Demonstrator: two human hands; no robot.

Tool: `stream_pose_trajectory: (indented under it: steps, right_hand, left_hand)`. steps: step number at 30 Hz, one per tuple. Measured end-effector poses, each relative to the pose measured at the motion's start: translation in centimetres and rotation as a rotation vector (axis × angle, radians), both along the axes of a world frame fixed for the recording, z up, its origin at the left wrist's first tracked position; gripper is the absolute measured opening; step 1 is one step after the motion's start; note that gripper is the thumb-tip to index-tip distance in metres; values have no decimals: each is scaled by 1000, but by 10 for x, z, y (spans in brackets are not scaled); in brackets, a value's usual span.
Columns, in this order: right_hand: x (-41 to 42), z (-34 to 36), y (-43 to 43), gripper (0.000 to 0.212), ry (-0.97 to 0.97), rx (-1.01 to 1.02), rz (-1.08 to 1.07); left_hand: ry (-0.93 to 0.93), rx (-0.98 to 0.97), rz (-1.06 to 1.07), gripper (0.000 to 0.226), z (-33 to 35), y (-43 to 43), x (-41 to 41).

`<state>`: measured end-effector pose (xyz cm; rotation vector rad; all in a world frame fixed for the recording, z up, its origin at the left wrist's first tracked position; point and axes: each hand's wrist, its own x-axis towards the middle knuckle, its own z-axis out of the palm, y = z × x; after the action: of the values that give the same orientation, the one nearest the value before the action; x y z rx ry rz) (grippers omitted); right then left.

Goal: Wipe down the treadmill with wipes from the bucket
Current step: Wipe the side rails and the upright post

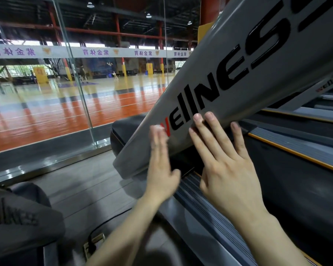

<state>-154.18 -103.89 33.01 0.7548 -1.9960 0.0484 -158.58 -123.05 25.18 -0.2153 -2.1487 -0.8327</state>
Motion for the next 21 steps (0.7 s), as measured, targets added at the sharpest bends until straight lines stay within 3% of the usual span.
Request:
stream_pose_trajectory:
  steps: [3,10,15,21]
  right_hand:
    - [1,1,4,76,-13,25,19]
    - [6,3,11,70,-31,-12,84]
    - [10,4,9,70,-50,-5,64]
    - [11,3,6,70,-81,-3,61]
  left_hand:
    - [-161,77,42,132,4,-15,7]
    - [144,-129,-120,113,76,39,21]
    - [-62,72,9,125,83,16,14]
    - [109,-250,-87,121,87,29,32]
